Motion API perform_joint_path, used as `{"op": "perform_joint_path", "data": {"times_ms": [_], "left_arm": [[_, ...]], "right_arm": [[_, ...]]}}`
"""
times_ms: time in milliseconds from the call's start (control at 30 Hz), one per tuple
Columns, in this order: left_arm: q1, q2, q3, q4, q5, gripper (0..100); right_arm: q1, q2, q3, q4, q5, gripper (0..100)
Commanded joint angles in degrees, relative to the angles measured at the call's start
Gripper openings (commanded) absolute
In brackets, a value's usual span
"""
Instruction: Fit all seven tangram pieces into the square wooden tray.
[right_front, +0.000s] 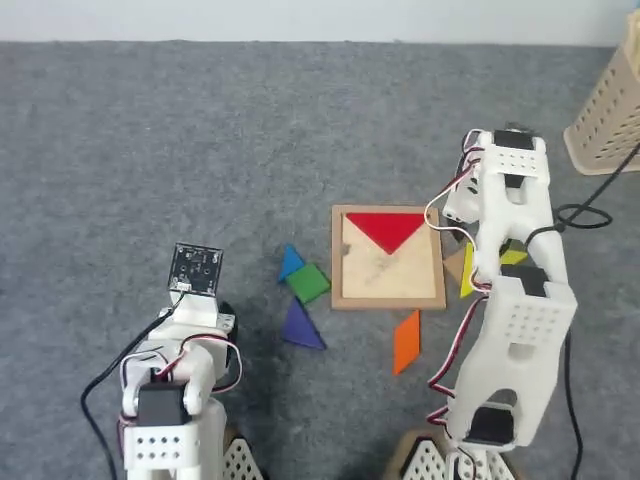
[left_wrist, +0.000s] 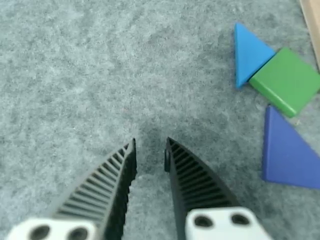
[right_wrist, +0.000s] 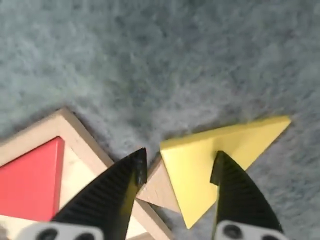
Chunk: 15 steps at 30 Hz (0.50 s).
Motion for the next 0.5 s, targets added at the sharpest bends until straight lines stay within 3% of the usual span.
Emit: {"op": "perform_joint_path", "data": {"times_ms": [0,467], "left_arm": [[0.00,-0.97,-0.48,0.18,-0.44,9],[0.00,-0.97,-0.48,0.18,-0.44,9]], "right_arm": [[2.07,1.89,-0.35,2.33,0.09,21.0],[3.74,-13.76,9.41,-2.68,-1.23,20.9]]}}
